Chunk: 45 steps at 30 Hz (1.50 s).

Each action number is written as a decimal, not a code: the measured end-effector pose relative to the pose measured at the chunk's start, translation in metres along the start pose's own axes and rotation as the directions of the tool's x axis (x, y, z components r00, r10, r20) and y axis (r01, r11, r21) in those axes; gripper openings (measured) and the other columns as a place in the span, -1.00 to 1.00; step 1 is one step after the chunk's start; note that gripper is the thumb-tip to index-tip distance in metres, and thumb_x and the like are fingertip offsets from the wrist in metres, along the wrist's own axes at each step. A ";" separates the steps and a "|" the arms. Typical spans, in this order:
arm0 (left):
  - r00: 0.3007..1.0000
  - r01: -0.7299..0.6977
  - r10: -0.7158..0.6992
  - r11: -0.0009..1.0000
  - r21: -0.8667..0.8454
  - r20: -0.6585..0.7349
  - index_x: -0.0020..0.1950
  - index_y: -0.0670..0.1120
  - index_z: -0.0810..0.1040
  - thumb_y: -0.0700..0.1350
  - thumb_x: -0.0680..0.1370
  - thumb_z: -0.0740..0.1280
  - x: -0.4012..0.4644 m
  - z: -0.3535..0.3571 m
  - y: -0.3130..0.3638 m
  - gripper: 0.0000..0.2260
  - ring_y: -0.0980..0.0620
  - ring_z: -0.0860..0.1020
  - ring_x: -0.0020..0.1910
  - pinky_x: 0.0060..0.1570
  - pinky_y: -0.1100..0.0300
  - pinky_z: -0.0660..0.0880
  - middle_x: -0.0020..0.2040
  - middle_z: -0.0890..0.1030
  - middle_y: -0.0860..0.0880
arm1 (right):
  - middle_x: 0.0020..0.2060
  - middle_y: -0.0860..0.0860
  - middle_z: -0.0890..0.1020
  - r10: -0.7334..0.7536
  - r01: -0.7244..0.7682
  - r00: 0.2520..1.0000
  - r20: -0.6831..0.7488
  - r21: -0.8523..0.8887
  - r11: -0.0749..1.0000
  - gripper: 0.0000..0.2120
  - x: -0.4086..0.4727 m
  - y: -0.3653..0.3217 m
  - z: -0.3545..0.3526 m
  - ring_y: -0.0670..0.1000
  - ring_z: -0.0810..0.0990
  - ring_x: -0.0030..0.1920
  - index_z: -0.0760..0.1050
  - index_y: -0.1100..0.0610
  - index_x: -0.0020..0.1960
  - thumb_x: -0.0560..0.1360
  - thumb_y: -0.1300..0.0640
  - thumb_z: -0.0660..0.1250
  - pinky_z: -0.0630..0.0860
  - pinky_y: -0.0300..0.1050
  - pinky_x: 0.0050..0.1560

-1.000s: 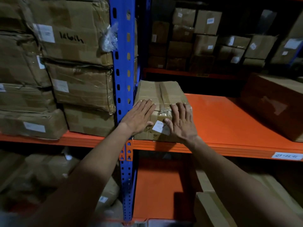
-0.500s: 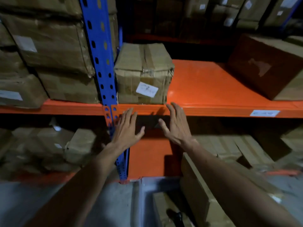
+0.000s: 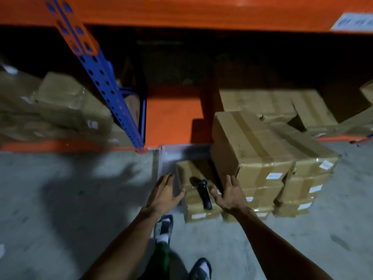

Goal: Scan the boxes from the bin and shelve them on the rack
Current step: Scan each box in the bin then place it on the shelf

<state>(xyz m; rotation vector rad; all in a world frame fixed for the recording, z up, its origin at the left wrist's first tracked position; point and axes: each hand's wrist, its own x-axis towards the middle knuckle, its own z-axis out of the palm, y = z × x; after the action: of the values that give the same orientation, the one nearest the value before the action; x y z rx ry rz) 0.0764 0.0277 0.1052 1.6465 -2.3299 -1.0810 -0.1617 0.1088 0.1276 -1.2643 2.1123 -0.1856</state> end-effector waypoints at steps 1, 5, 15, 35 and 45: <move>1.000 0.008 -0.008 1.000 -0.005 0.013 0.41 -0.16 0.38 0.20 0.52 0.31 0.000 0.023 -0.007 -0.40 -0.12 0.47 0.28 0.25 0.01 0.46 0.33 0.47 -0.13 | 0.28 0.24 0.47 -0.003 0.003 1.000 0.009 -0.001 1.000 -0.19 0.003 0.017 0.013 0.31 0.47 0.29 0.31 0.23 0.49 0.47 -0.34 0.21 0.45 0.16 0.33; 0.999 0.016 -0.016 1.000 -0.002 0.037 0.50 -0.16 0.30 0.20 0.57 0.25 0.008 0.115 -0.043 -0.37 -0.12 0.37 0.41 0.39 0.06 0.33 0.46 0.38 -0.15 | 0.29 0.22 0.44 0.006 -0.007 0.999 0.034 0.044 0.999 -0.20 0.034 0.072 0.066 0.29 0.44 0.30 0.29 0.16 0.46 0.44 -0.38 0.17 0.45 0.14 0.30; 0.973 -0.229 0.229 0.973 0.003 0.008 0.39 -0.27 0.46 -0.07 0.59 0.36 0.049 0.306 -0.132 -0.57 -0.23 0.42 0.41 0.43 -0.11 0.28 0.39 0.49 -0.26 | 0.43 0.18 0.35 0.016 -0.021 0.997 0.073 0.062 0.998 -0.31 0.153 0.131 0.202 0.30 0.50 0.34 0.14 -0.01 0.57 0.60 -0.24 0.33 0.46 0.17 0.32; 0.953 0.142 -0.264 0.824 -0.548 -0.150 0.18 -0.36 0.59 -0.32 0.59 0.27 0.164 0.228 -0.117 -0.78 0.47 0.51 -0.23 -0.17 0.59 0.35 0.00 0.55 -0.10 | 0.14 -0.24 0.58 0.101 0.035 0.982 -0.158 0.682 0.730 -0.39 0.109 0.139 0.194 -0.25 0.65 0.07 0.25 -0.27 0.39 0.56 0.24 0.44 0.57 -0.34 -0.03; 0.967 -0.255 0.255 0.966 -0.034 -0.009 0.50 0.08 0.37 -0.31 0.63 0.17 0.229 0.203 -0.109 -0.51 -0.12 -0.05 0.60 0.54 0.04 0.00 0.62 0.03 -0.12 | 0.10 -0.33 0.53 0.053 0.115 0.976 -0.210 0.710 0.695 -0.32 0.104 0.102 0.208 -0.32 0.63 0.03 0.17 -0.28 0.52 0.59 0.11 0.44 0.63 -0.30 -0.02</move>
<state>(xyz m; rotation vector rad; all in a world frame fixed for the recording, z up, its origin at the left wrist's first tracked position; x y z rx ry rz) -0.0233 -0.0864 -0.1818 1.2891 -2.4200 -1.0547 -0.1439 0.1186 -0.1252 -0.8060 1.8649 -1.1059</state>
